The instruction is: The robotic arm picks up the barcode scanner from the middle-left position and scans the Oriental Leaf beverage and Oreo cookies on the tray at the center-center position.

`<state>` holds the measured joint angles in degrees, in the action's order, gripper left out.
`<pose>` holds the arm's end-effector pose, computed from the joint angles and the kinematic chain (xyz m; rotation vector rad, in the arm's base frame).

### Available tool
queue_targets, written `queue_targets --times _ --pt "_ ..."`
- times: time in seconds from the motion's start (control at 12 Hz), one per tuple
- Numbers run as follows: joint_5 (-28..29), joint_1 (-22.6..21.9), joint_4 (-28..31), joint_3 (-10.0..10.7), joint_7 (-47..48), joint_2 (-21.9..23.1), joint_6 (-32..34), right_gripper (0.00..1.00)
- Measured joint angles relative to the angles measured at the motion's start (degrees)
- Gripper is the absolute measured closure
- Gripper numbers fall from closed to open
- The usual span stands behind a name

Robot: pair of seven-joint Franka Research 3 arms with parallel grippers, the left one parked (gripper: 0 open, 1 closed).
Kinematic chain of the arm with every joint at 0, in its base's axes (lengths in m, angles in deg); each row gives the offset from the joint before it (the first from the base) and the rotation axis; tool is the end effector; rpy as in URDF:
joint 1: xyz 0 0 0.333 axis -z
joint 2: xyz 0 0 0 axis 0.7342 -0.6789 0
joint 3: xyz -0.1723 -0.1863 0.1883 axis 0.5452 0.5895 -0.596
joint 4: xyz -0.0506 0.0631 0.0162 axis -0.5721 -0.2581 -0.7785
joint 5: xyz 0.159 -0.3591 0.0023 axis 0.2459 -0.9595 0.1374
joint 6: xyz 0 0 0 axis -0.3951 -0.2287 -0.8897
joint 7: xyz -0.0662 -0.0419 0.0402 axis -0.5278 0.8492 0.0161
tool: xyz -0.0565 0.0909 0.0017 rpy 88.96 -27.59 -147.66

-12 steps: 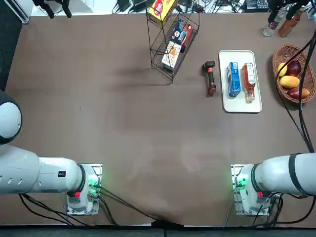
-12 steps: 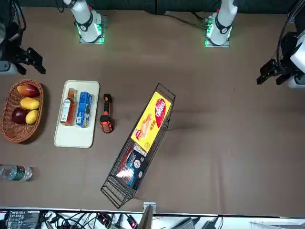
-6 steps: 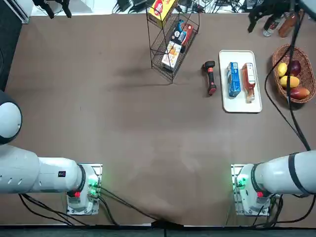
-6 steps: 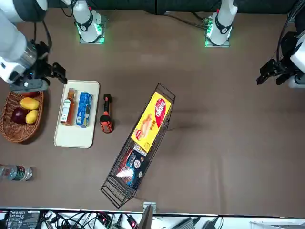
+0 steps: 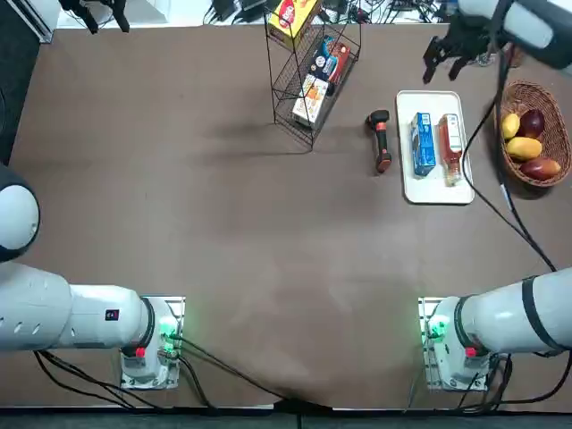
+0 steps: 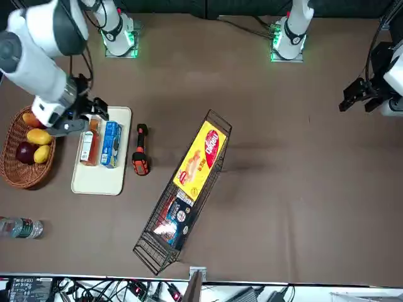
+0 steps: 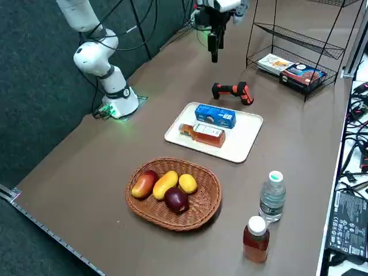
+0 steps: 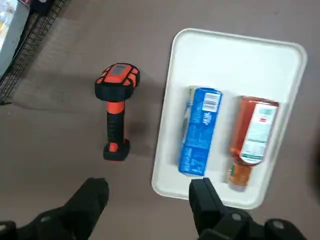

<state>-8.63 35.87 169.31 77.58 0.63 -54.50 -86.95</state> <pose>0.5464 0.0975 0.4710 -3.0832 -0.1997 0.1372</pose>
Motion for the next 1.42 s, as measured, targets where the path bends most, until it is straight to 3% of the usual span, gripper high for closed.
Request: queue_targets --times 0.33,0.58,1.42 --pt "0.07 -6.93 4.52 -0.13 11.77 -5.33 -11.07 0.00" --pt "0.07 -9.85 5.21 -0.17 13.84 -9.39 -16.03 0.00" --pt "0.07 -11.63 5.36 -0.05 14.46 -18.23 -22.48 0.04"
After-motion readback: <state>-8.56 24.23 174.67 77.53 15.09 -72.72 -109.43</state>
